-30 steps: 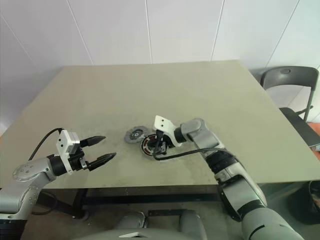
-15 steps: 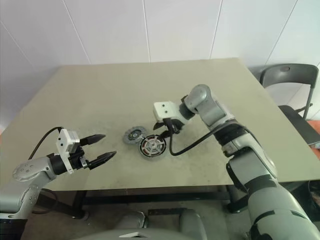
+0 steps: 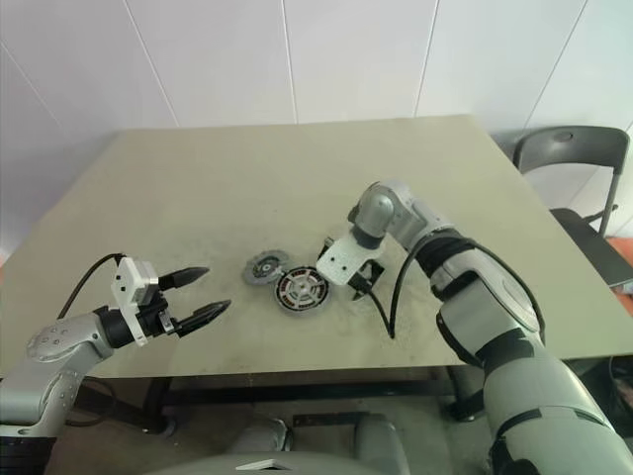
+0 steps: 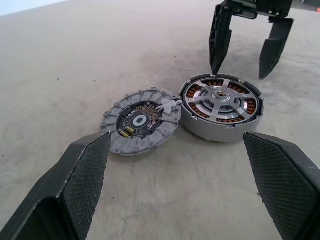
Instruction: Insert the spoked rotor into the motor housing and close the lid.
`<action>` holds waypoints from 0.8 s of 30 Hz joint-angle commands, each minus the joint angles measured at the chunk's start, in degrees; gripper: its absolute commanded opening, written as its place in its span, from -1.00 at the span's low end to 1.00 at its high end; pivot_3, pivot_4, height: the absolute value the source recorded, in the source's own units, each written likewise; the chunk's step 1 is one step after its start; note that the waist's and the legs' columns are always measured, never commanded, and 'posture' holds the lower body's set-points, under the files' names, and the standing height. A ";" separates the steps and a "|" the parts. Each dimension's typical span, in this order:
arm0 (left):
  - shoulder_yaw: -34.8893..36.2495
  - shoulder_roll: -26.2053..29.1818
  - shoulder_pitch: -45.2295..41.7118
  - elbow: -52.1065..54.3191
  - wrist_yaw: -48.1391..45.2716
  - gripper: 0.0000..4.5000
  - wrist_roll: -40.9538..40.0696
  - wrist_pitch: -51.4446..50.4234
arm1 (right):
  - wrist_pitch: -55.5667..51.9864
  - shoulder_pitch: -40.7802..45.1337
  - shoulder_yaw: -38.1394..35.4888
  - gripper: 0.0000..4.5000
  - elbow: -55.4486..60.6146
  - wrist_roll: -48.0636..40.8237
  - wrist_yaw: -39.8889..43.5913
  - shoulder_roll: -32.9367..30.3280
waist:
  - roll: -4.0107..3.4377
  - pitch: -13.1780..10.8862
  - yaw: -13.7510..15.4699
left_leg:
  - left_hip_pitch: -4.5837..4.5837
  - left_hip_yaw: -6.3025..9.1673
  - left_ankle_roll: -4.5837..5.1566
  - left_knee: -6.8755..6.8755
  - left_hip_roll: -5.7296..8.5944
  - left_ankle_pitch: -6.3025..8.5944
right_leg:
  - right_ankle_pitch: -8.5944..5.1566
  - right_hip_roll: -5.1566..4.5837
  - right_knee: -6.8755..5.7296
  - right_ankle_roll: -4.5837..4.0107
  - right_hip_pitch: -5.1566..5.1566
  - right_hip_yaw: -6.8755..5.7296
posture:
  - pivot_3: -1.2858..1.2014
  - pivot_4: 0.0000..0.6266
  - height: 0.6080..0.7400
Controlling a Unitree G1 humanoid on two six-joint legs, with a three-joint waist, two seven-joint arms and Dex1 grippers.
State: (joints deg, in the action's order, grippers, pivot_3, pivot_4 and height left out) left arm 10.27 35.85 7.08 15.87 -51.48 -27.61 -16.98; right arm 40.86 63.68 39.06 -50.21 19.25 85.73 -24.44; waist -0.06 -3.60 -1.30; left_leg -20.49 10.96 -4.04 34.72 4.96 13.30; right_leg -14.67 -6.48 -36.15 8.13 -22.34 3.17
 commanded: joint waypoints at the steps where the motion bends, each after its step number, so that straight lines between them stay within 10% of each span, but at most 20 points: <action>1: 0.47 0.14 -0.22 1.75 0.32 1.00 -0.05 0.89 | 4.24 2.77 -0.27 0.99 -2.02 1.76 -2.78 1.12 | 0.00 0.00 -0.02 | 0.01 0.00 0.00 -0.01 0.00 0.00 | 0.00 0.00 0.00 0.00 0.00 0.00 | 0.03 -1.00 1.00; 9: 0.11 0.03 -0.56 1.88 0.63 1.00 0.11 1.02 | 7.22 3.11 0.01 0.99 -5.30 4.90 -5.19 2.45 | 0.00 0.00 0.06 | 0.02 0.03 0.00 -0.04 0.00 0.00 | 0.01 0.01 0.00 -0.05 0.01 0.00 | 0.03 -1.00 1.00; 21: 0.13 0.01 -0.85 1.63 0.94 1.00 0.47 1.37 | 0.79 0.76 -1.45 -0.81 -0.14 2.55 -2.65 3.56 | 0.01 0.01 0.10 | 0.09 0.05 0.00 -0.05 0.00 0.00 | 0.01 0.02 -0.01 -0.05 0.07 0.00 | 0.03 -1.00 1.00; 24: 0.11 -0.01 -1.08 1.52 0.93 1.00 0.58 1.33 | -3.07 -0.57 -1.97 -0.96 3.75 1.50 -1.35 3.24 | -0.01 0.00 -0.01 | 0.09 0.05 0.00 -0.03 0.00 0.00 | -0.01 0.02 -0.05 -0.04 0.06 0.01 | 0.03 -1.00 1.00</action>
State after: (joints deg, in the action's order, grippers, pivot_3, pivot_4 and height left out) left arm 9.88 35.66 6.72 15.93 -50.68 -26.87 -16.74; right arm 39.89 62.74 38.60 -48.85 21.70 83.80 -21.15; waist -0.07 -3.60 -1.30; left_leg -20.39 11.01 -4.04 34.70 4.95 13.30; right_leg -14.69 -6.46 -36.20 8.10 -22.28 3.18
